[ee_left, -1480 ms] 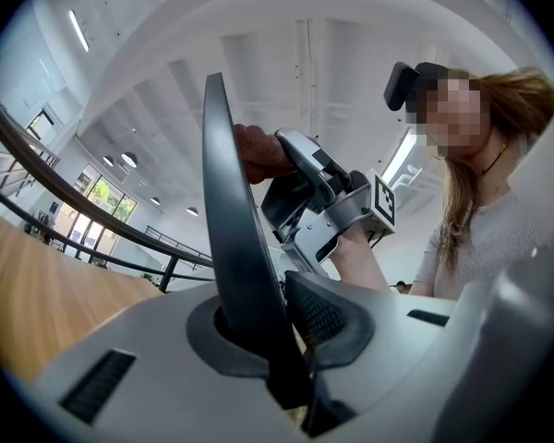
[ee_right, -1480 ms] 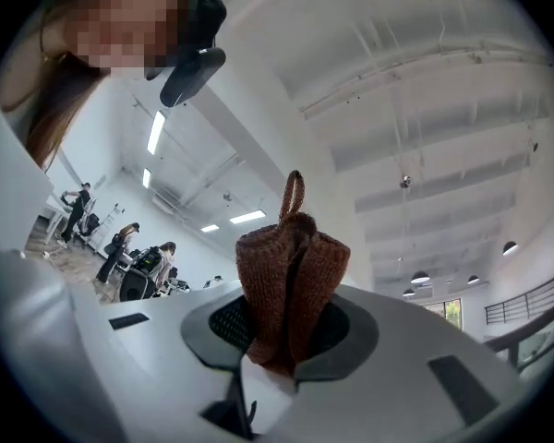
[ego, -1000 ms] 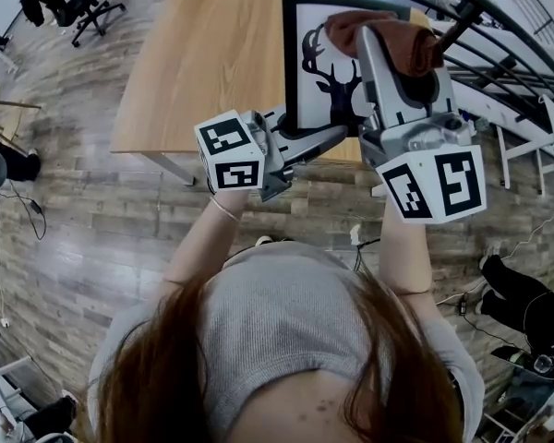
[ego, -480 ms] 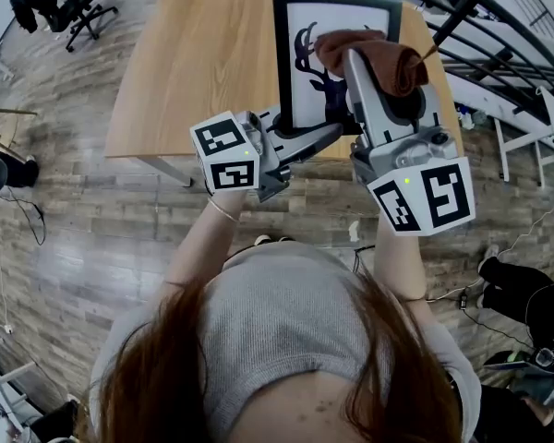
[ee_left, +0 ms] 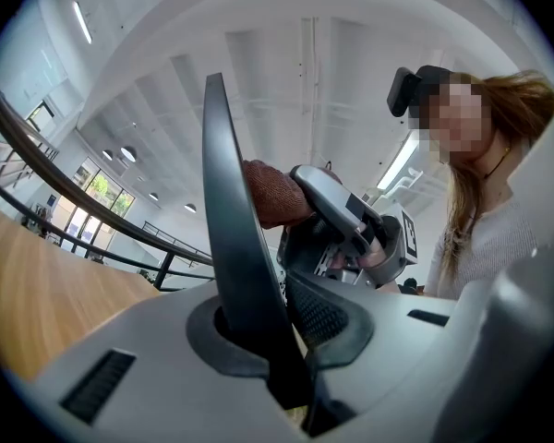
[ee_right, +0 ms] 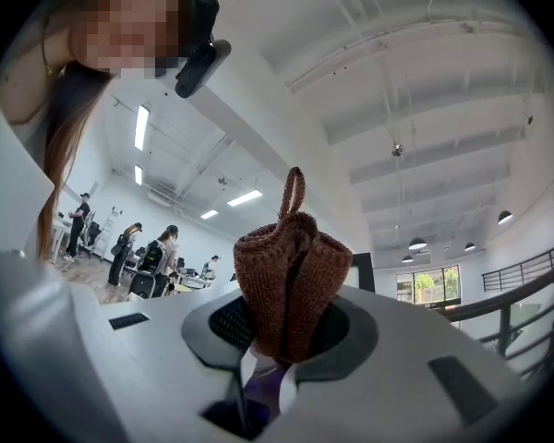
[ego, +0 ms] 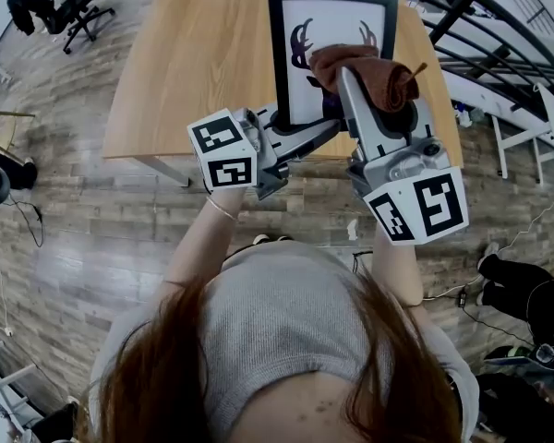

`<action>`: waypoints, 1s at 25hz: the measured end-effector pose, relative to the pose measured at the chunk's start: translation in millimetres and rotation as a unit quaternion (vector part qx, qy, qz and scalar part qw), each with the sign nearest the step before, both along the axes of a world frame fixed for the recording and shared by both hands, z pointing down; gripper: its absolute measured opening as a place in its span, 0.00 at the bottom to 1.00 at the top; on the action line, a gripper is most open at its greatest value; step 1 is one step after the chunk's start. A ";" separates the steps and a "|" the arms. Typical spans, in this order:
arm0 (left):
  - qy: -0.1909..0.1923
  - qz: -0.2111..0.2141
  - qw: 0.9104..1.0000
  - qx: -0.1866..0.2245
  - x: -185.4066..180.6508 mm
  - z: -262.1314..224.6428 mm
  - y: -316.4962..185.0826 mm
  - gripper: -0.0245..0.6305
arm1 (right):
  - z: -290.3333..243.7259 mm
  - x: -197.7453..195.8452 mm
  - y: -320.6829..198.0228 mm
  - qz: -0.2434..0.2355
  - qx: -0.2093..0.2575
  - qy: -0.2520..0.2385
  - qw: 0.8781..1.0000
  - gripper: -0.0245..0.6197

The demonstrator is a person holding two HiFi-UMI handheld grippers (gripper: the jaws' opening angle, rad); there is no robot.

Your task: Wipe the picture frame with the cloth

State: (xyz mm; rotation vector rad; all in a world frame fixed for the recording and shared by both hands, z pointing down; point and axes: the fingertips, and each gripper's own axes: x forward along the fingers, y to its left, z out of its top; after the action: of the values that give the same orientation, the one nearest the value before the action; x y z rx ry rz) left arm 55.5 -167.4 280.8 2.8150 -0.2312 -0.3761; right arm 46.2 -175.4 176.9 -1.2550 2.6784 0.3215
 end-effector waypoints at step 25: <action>0.004 -0.027 1.000 0.004 0.3 -5.9 -1.1 0.14 | 37.7 4.1 33.8 -0.034 -0.059 0.033 0.997 0.19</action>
State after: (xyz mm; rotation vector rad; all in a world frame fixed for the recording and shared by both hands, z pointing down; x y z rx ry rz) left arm 55.8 -168.5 274.9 2.8186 -0.3060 -0.4013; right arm 50.3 -141.7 214.6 -1.1999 2.8280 0.2009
